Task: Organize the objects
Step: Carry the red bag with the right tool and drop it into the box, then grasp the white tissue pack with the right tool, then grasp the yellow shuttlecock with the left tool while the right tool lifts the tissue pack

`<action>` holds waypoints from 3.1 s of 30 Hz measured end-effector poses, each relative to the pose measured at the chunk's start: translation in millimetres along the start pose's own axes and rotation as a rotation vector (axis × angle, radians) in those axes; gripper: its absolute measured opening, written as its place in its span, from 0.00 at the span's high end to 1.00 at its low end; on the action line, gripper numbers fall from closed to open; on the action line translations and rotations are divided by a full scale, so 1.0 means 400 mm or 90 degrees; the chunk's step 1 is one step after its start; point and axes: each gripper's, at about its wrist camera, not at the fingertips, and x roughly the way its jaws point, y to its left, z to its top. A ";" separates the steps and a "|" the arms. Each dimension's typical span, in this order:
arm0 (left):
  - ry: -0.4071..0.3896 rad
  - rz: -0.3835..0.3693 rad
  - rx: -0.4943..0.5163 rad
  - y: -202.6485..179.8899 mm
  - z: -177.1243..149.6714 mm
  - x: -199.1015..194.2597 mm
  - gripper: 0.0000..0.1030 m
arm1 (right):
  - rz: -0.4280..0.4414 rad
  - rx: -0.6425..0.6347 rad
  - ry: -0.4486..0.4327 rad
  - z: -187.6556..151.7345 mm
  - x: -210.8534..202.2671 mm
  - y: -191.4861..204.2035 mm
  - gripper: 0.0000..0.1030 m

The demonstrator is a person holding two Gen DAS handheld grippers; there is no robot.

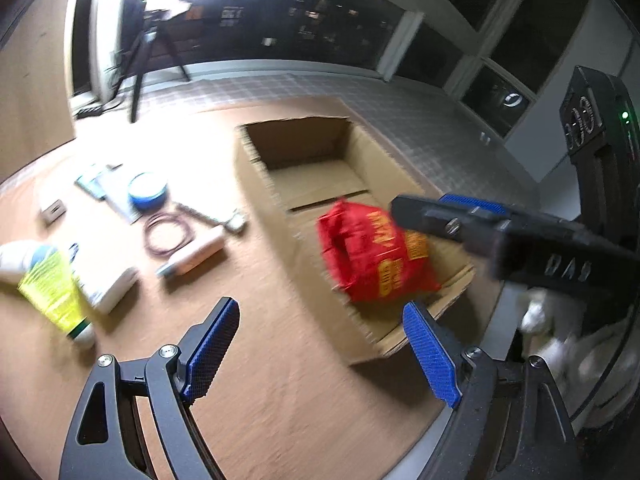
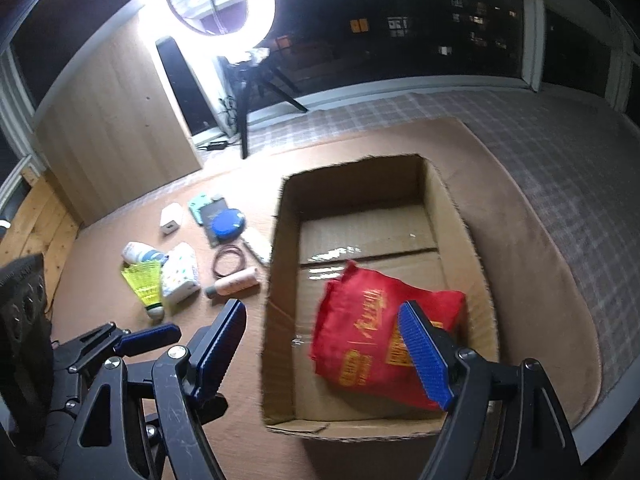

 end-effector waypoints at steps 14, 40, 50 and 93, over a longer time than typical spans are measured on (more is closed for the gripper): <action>-0.023 0.090 -0.134 0.254 -0.095 -0.135 0.17 | 0.116 -0.055 0.047 0.042 0.080 0.164 0.27; -0.036 0.156 -0.224 0.430 -0.216 -0.249 0.18 | 0.183 -0.048 0.205 0.173 0.505 0.416 0.53; -0.039 0.164 -0.257 0.475 -0.243 -0.268 0.18 | 0.164 -0.068 0.277 0.180 0.598 0.458 0.60; 0.034 0.043 -0.135 0.309 -0.247 -0.164 0.42 | 0.162 0.070 0.245 -0.117 0.293 0.224 0.45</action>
